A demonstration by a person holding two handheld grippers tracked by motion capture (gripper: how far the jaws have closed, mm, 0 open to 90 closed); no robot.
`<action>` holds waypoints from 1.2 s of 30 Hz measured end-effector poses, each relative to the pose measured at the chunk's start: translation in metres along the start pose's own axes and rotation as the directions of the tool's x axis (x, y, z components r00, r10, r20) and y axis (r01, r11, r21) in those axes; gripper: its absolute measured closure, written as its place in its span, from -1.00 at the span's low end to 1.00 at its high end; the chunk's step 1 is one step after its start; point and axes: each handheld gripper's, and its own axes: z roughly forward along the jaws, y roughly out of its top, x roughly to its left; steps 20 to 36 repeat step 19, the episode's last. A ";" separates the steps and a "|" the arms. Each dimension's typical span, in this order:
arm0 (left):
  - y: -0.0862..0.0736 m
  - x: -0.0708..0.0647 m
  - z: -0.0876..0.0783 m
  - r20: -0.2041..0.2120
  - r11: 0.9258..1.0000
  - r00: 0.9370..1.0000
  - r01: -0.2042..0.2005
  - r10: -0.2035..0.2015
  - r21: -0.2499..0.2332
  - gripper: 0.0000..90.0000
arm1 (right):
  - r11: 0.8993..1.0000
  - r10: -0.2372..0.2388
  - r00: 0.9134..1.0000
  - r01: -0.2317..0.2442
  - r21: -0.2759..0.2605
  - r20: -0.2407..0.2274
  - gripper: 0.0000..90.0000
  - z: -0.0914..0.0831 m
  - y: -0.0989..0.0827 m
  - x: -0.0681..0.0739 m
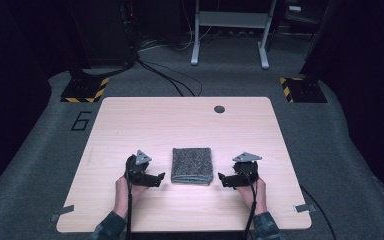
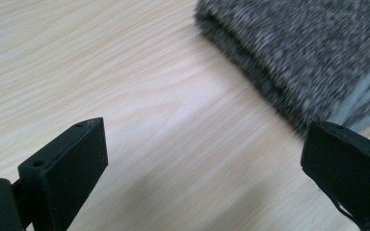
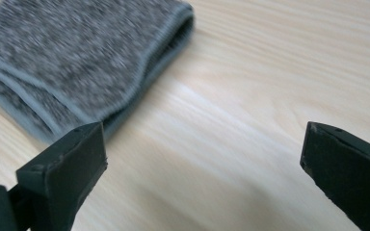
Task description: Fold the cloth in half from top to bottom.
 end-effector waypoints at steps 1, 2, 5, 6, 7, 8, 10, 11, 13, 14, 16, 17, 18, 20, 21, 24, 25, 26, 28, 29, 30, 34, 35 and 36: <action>-0.004 0.003 -0.003 -0.011 1.000 1.000 0.001 -0.001 0.001 -0.95 | 1.000 0.001 1.000 -0.001 0.002 0.010 -0.96 -0.002 -0.003 -0.002; -0.008 0.006 -0.005 -0.018 1.000 1.000 0.013 -0.013 0.002 -0.95 | 1.000 0.012 1.000 -0.012 0.000 0.019 -0.95 -0.006 -0.007 -0.005; -0.019 0.016 -0.011 -0.043 1.000 0.999 0.026 -0.026 0.007 -0.95 | 1.000 0.024 0.998 -0.025 0.012 0.056 -0.95 -0.014 -0.019 -0.014; -0.022 0.019 -0.013 -0.045 0.999 0.998 0.037 -0.037 0.011 -0.95 | 1.000 0.028 0.997 -0.029 0.011 0.066 -0.95 -0.016 -0.024 -0.017; -0.025 0.021 -0.014 -0.055 0.999 0.997 0.048 -0.047 0.004 -0.95 | 0.999 0.036 0.996 -0.037 0.015 0.077 -0.94 -0.019 -0.028 -0.020; -0.029 0.022 -0.015 -0.062 0.999 0.997 0.052 -0.051 0.004 -0.95 | 0.999 0.035 0.995 -0.037 0.018 0.097 -0.94 -0.021 -0.031 -0.022; -0.034 0.025 -0.017 -0.071 0.998 0.996 0.059 -0.059 0.004 -0.95 | 0.999 0.044 0.992 -0.047 0.017 0.117 -0.94 -0.026 -0.039 -0.026; -0.037 0.026 -0.018 -0.075 0.998 0.995 0.062 -0.062 0.005 -0.95 | 0.998 0.049 0.991 -0.052 0.017 0.124 -0.94 -0.028 -0.042 -0.028; -0.041 0.028 -0.019 -0.085 0.998 0.994 0.062 -0.061 0.007 -0.95 | 0.998 0.049 0.989 -0.052 0.022 0.142 -0.94 -0.030 -0.049 -0.032; -0.043 0.028 -0.018 -0.086 0.998 0.994 0.070 -0.070 0.000 -0.96 | 0.998 0.052 0.987 -0.057 0.028 0.151 -0.94 -0.030 -0.052 -0.032; -0.045 0.028 -0.018 -0.091 0.997 0.993 0.074 -0.074 0.001 -0.96 | 0.998 0.061 0.988 -0.064 0.019 0.145 -0.93 -0.030 -0.057 -0.035; -0.046 0.029 -0.018 -0.090 0.997 0.993 0.074 -0.072 0.012 -0.96 | 0.997 0.074 0.986 -0.078 0.021 0.148 -0.93 -0.031 -0.058 -0.036; -0.046 0.030 -0.019 -0.091 0.997 0.994 0.070 -0.069 0.014 -0.96 | 0.998 0.057 0.987 -0.061 0.020 0.152 -0.93 -0.032 -0.058 -0.037; -0.046 0.030 -0.020 -0.100 0.998 0.993 0.065 -0.063 0.021 -0.96 | 0.997 0.066 0.986 -0.069 0.014 0.153 -0.92 -0.031 -0.058 -0.035; -0.046 0.030 -0.020 -0.100 0.998 0.993 0.065 -0.063 0.021 -0.96 | 0.997 0.066 0.986 -0.069 0.014 0.153 -0.92 -0.031 -0.058 -0.035; -0.046 0.030 -0.020 -0.100 0.998 0.993 0.065 -0.063 0.021 -0.96 | 0.997 0.066 0.986 -0.069 0.014 0.153 -0.92 -0.031 -0.058 -0.035; -0.046 0.030 -0.020 -0.100 0.998 0.993 0.065 -0.063 0.021 -0.96 | 0.997 0.066 0.986 -0.069 0.014 0.153 -0.92 -0.031 -0.058 -0.035; -0.046 0.030 -0.020 -0.100 0.998 0.993 0.065 -0.063 0.021 -0.96 | 0.997 0.066 0.986 -0.069 0.014 0.153 -0.92 -0.031 -0.058 -0.035; -0.046 0.030 -0.020 -0.100 0.998 0.993 0.065 -0.063 0.021 -0.96 | 0.997 0.066 0.986 -0.069 0.014 0.153 -0.92 -0.031 -0.058 -0.035; -0.046 0.030 -0.020 -0.100 0.998 0.993 0.065 -0.063 0.021 -0.96 | 0.997 0.066 0.986 -0.069 0.014 0.153 -0.92 -0.031 -0.058 -0.035; -0.046 0.030 -0.020 -0.100 0.998 0.993 0.065 -0.063 0.021 -0.96 | 0.997 0.066 0.986 -0.069 0.014 0.153 -0.92 -0.031 -0.058 -0.035; -0.046 0.030 -0.020 -0.100 0.998 0.993 0.065 -0.063 0.021 -0.96 | 0.997 0.066 0.986 -0.069 0.014 0.153 -0.92 -0.031 -0.058 -0.035; -0.046 0.030 -0.020 -0.100 0.998 0.993 0.065 -0.063 0.021 -0.96 | 0.997 0.066 0.986 -0.069 0.014 0.153 -0.92 -0.031 -0.058 -0.035; -0.046 0.030 -0.020 -0.100 0.998 0.993 0.065 -0.063 0.021 -0.96 | 0.997 0.066 0.986 -0.069 0.014 0.153 -0.92 -0.031 -0.058 -0.035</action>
